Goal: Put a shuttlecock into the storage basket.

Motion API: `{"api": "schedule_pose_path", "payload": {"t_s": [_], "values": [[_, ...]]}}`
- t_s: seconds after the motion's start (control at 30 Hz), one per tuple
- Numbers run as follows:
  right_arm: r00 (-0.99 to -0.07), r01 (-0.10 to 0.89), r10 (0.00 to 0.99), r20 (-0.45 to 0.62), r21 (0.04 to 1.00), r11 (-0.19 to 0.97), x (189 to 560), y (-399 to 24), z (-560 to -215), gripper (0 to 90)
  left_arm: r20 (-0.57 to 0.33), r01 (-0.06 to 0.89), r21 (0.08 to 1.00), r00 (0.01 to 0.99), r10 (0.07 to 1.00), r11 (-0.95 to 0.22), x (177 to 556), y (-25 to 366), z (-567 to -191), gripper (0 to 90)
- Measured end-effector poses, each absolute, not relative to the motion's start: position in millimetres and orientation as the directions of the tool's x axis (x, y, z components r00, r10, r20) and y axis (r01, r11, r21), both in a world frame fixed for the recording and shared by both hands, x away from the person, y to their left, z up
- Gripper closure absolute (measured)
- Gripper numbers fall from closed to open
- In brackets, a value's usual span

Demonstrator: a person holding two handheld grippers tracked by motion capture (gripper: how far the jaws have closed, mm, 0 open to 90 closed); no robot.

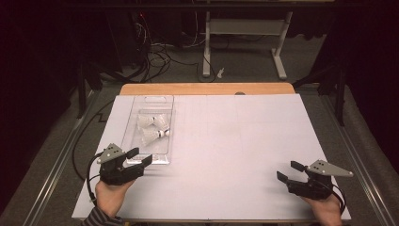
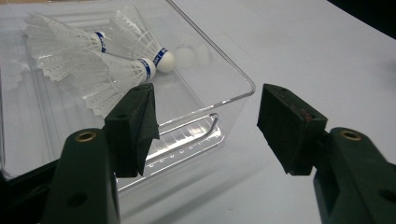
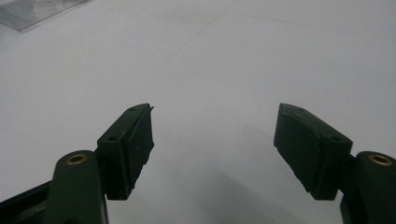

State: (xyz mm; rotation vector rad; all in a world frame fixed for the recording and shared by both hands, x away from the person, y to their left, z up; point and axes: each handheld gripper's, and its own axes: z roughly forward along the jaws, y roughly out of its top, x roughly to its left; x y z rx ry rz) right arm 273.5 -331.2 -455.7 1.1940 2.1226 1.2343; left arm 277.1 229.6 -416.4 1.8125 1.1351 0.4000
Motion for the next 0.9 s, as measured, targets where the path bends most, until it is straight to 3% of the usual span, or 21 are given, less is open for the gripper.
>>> {"api": "schedule_pose_path", "payload": {"t_s": [0.9], "values": [[-0.551, 0.467, 0.832, 0.066, 0.85, 0.242, 273, -331, -455, 28.8, -0.191, 0.537, 0.831, 0.522, 0.831, -0.146, 269, 228, -436, 36.7]]}}
